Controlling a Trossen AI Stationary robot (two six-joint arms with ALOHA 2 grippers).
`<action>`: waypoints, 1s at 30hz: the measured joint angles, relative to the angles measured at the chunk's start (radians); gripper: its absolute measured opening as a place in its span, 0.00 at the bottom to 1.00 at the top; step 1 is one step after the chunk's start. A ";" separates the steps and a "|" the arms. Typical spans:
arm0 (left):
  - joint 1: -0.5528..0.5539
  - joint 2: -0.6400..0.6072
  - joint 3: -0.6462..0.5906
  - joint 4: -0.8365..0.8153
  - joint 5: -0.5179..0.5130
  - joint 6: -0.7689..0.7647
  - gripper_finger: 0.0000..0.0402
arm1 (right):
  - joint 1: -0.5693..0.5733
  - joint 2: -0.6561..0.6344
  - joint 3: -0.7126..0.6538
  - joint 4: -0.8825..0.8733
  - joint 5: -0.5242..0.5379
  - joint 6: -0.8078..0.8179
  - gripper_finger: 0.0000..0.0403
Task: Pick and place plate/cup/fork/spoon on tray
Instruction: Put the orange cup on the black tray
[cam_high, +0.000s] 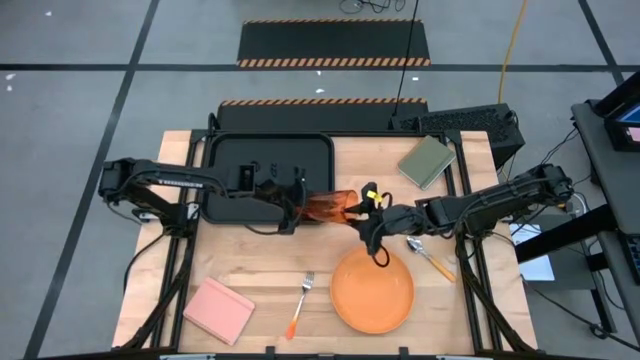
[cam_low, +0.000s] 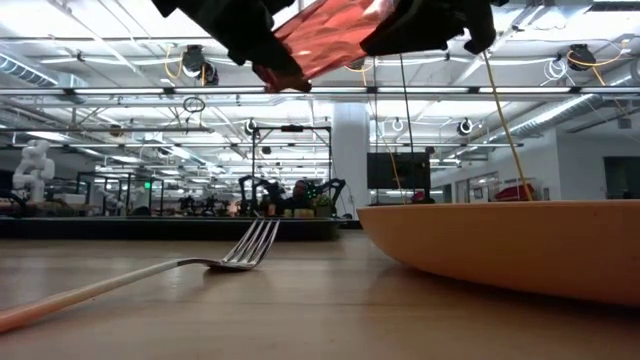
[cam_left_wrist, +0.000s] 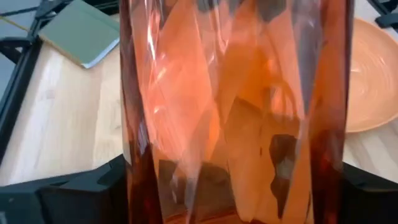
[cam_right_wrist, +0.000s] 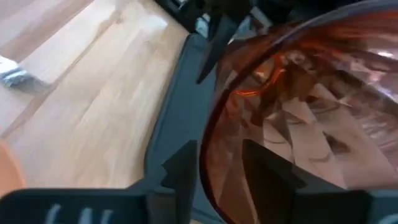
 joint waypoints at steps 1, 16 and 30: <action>0.003 -0.009 -0.001 -0.012 0.000 -0.001 0.75 | 0.000 0.000 0.000 0.010 0.000 0.000 0.35; 0.022 -0.055 -0.002 -0.054 -0.007 0.009 0.75 | 0.016 -0.052 -0.001 0.060 0.057 -0.031 0.42; 0.064 -0.194 -0.055 -0.073 0.055 0.026 0.75 | 0.047 -0.146 -0.001 0.049 0.173 0.019 0.71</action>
